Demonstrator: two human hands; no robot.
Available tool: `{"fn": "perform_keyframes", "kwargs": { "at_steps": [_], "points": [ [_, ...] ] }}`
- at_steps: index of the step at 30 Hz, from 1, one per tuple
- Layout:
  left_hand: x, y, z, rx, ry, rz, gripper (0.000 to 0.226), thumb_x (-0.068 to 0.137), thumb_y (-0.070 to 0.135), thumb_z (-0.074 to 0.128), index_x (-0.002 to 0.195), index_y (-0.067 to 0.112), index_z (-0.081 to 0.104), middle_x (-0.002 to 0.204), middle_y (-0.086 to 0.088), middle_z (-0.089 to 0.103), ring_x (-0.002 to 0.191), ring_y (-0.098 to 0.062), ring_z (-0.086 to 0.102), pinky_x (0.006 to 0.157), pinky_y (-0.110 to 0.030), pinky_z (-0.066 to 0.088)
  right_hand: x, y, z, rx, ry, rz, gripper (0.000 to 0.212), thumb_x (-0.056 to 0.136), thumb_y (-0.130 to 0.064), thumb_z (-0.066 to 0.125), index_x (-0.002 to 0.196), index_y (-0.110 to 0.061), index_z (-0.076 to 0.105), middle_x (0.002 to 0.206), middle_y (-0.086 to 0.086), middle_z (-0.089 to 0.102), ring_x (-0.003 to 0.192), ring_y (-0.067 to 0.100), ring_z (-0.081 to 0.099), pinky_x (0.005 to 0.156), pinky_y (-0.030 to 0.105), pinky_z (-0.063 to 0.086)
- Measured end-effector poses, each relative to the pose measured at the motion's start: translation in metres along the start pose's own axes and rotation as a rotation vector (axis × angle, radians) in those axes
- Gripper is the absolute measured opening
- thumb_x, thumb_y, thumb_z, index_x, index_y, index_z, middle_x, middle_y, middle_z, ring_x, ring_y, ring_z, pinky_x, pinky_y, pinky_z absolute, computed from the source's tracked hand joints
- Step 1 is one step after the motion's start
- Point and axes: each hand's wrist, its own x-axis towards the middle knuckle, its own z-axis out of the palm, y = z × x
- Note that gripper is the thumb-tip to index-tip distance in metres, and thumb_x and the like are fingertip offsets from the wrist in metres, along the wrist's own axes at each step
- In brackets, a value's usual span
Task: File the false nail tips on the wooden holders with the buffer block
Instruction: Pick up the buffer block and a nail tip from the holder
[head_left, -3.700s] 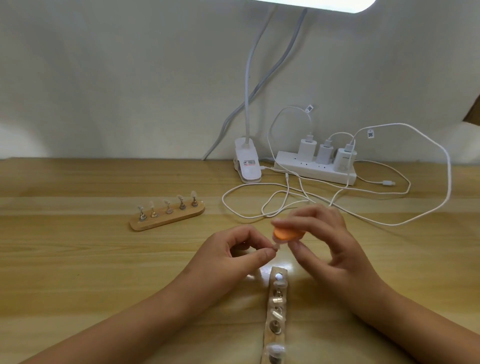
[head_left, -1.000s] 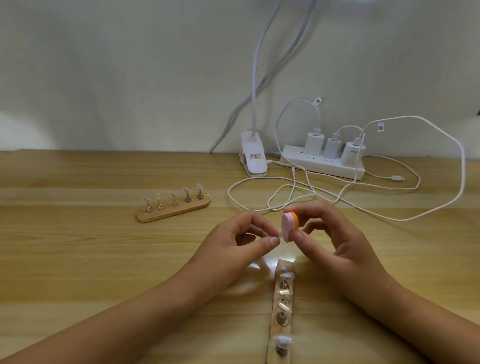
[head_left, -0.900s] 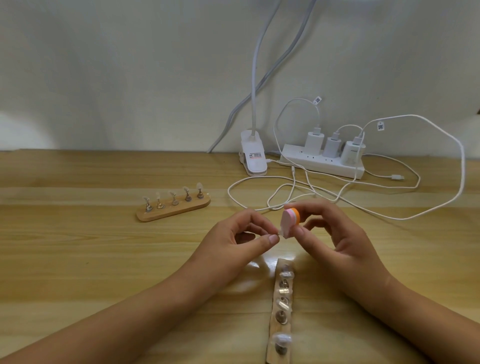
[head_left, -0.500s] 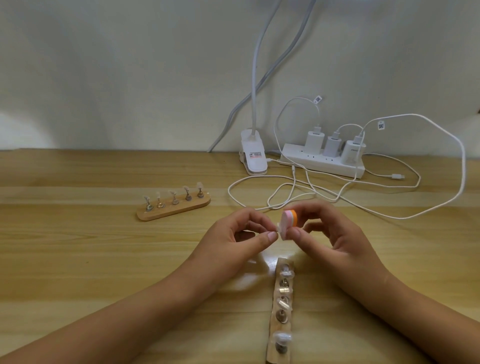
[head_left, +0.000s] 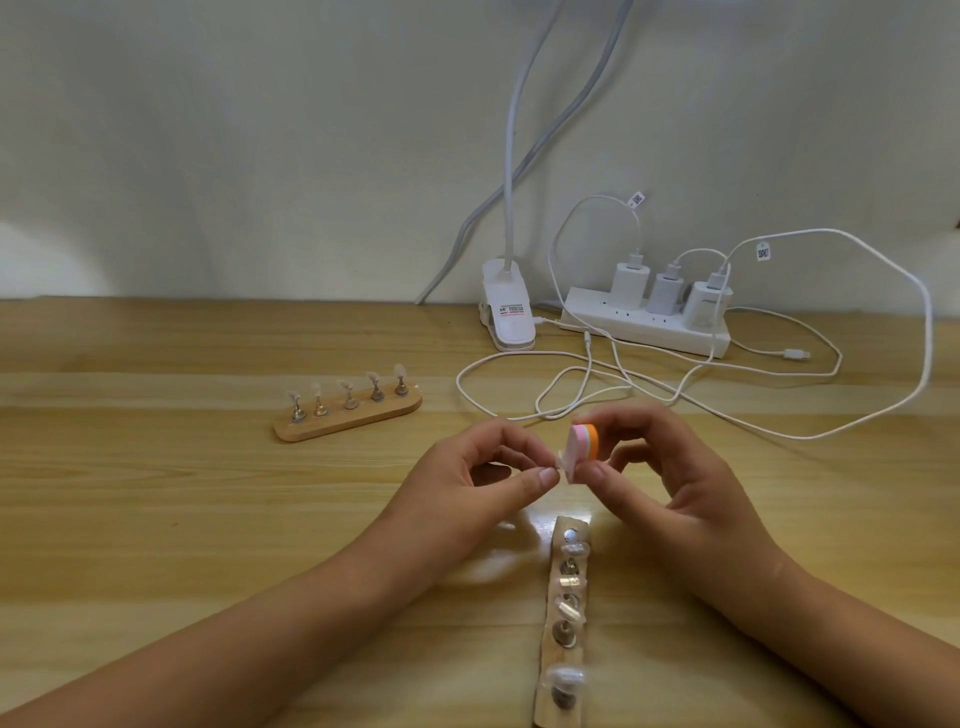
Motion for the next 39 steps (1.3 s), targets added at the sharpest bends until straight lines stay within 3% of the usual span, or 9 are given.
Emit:
{"fn": "perform_keyframes", "kwargs": {
  "at_steps": [8, 16, 29, 31, 34, 39],
  "points": [
    [-0.0008, 0.0015, -0.0011, 0.009, 0.005, 0.0, 0.006, 0.08, 0.025, 0.075, 0.081, 0.028, 0.07, 0.091, -0.008, 0.07, 0.08, -0.01, 0.063, 0.071, -0.021, 0.051, 0.0, 0.0004, 0.0005, -0.059, -0.002, 0.004, 0.027, 0.087, -0.04, 0.063, 0.11, -0.027, 0.064, 0.101, -0.008, 0.066, 0.098, 0.021, 0.063, 0.078, 0.037, 0.052],
    [-0.0001, 0.0008, -0.0009, -0.002, 0.011, 0.0, 0.008, 0.075, 0.031, 0.073, 0.081, 0.026, 0.07, 0.09, -0.007, 0.071, 0.08, -0.009, 0.064, 0.069, -0.018, 0.05, 0.0, 0.0008, 0.0004, -0.105, 0.008, -0.053, 0.024, 0.086, -0.037, 0.065, 0.107, -0.026, 0.064, 0.104, -0.008, 0.067, 0.1, 0.021, 0.063, 0.08, 0.034, 0.053],
    [-0.0003, 0.0, -0.0013, 0.048, 0.003, -0.002, 0.005, 0.078, 0.031, 0.073, 0.081, 0.031, 0.07, 0.093, -0.004, 0.071, 0.086, -0.017, 0.067, 0.078, -0.031, 0.053, -0.0014, 0.0001, 0.0009, -0.063, 0.012, -0.045, 0.024, 0.085, -0.035, 0.066, 0.105, -0.022, 0.063, 0.103, -0.011, 0.067, 0.1, 0.019, 0.065, 0.084, 0.034, 0.054],
    [-0.0007, 0.0005, -0.0018, 0.056, 0.004, -0.002, 0.006, 0.083, 0.024, 0.074, 0.082, 0.028, 0.07, 0.094, -0.006, 0.07, 0.088, -0.021, 0.067, 0.081, -0.035, 0.054, -0.001, 0.0001, 0.001, -0.063, -0.001, -0.02, 0.025, 0.085, -0.037, 0.066, 0.105, -0.023, 0.064, 0.102, -0.01, 0.067, 0.098, 0.019, 0.065, 0.082, 0.035, 0.054],
    [-0.0013, 0.0017, -0.0023, 0.032, 0.023, -0.01, 0.005, 0.084, 0.017, 0.073, 0.084, 0.021, 0.07, 0.093, -0.01, 0.07, 0.084, -0.014, 0.066, 0.077, -0.026, 0.051, -0.0012, -0.0002, 0.0011, -0.013, 0.001, 0.018, 0.026, 0.084, -0.04, 0.068, 0.104, -0.024, 0.066, 0.099, -0.008, 0.068, 0.095, 0.021, 0.065, 0.079, 0.037, 0.054],
    [-0.0012, 0.0029, -0.0014, 0.043, 0.025, -0.022, 0.006, 0.084, 0.016, 0.072, 0.089, 0.016, 0.069, 0.096, -0.013, 0.07, 0.088, -0.022, 0.067, 0.081, -0.033, 0.053, -0.0003, -0.0007, 0.0014, -0.005, -0.001, 0.033, 0.028, 0.086, -0.043, 0.066, 0.107, -0.026, 0.067, 0.096, -0.005, 0.067, 0.091, 0.022, 0.065, 0.075, 0.038, 0.054]
  ]
}}
